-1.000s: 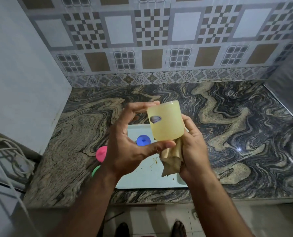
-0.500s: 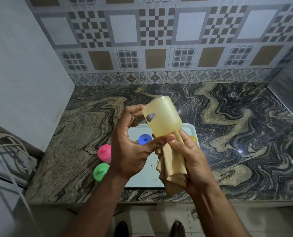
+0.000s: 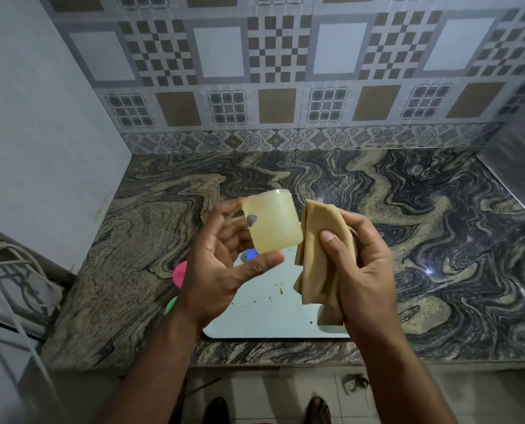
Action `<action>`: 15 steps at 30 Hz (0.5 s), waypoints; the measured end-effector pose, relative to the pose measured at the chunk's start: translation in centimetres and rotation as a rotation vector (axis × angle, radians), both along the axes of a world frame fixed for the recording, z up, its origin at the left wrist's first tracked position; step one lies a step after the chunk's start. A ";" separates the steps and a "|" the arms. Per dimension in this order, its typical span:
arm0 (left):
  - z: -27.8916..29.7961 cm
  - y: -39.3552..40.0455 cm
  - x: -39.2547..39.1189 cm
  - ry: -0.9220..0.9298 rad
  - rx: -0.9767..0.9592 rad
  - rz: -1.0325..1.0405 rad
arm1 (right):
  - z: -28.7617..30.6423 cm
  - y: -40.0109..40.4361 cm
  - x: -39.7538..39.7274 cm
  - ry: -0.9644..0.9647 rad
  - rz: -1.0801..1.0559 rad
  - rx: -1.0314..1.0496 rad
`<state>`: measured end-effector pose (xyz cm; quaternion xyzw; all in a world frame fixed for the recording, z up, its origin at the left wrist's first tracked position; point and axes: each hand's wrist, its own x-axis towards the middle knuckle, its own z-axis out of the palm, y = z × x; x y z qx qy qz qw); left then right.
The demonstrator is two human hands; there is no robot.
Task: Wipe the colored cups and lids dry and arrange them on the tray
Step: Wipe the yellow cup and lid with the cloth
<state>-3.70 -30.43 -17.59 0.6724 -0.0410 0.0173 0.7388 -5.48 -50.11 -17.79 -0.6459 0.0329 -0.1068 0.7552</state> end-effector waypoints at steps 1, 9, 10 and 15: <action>-0.1 0.0 -0.1 0.006 0.009 -0.033 | 0.1 0.1 0.1 -0.022 -0.008 -0.028; -0.1 -0.5 0.1 0.009 0.010 0.019 | -0.7 2.0 0.2 -0.100 -0.014 -0.205; -0.4 -0.3 0.4 -0.005 0.034 0.044 | -0.7 2.2 0.3 -0.101 -0.017 -0.210; -2.1 2.8 3.3 -0.146 0.346 0.122 | -1.4 1.3 0.8 -0.071 -0.060 -0.260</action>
